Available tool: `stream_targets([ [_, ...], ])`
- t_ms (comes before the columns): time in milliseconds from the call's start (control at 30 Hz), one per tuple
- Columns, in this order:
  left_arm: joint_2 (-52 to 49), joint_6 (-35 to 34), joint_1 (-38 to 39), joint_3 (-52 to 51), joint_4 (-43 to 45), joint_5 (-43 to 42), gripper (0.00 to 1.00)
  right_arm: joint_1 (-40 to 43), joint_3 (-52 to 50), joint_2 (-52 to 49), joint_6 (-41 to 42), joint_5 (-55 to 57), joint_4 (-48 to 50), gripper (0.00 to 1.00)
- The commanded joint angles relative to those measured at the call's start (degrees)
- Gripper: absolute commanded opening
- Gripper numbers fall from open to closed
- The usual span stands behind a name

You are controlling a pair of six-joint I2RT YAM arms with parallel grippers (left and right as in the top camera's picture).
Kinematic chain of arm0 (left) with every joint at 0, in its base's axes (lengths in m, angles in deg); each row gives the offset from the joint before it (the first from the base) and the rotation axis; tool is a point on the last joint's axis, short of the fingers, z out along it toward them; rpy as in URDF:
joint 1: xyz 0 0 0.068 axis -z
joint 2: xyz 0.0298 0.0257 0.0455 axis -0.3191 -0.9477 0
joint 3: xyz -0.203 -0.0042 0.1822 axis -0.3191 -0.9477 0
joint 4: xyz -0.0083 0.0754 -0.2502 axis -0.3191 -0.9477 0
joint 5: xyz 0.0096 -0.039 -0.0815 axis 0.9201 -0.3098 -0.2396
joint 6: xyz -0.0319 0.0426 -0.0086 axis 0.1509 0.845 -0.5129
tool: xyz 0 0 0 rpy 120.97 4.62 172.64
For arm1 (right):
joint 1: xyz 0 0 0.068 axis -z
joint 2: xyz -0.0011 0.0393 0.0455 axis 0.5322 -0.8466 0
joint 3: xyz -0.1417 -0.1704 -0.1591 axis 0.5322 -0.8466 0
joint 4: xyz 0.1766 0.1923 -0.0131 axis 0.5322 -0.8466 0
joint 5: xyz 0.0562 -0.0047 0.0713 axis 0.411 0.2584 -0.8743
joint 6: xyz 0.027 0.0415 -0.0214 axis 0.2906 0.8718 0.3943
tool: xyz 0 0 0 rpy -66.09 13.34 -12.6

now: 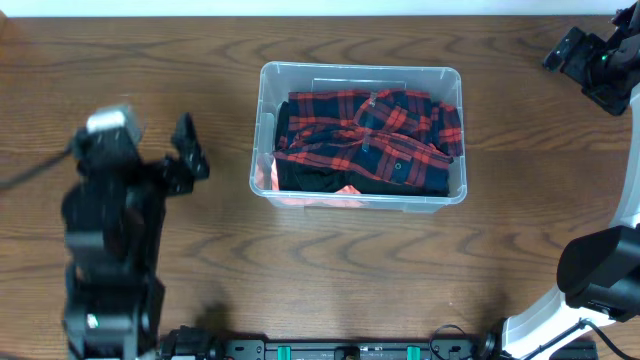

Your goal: Pack container

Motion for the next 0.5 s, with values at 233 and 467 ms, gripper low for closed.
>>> stream_targets([
  [233, 21.44, 0.76, -4.44, -25.79, 11.91, -5.92, 0.98, -0.02, 0.28, -0.42, 0.59, -0.04, -0.04, 0.99],
  [467, 30.77, 0.55, -4.68, -35.19, 13.27, -6.56, 0.98, -0.02, 0.28, -0.42, 0.59, -0.04, -0.07, 0.99],
])
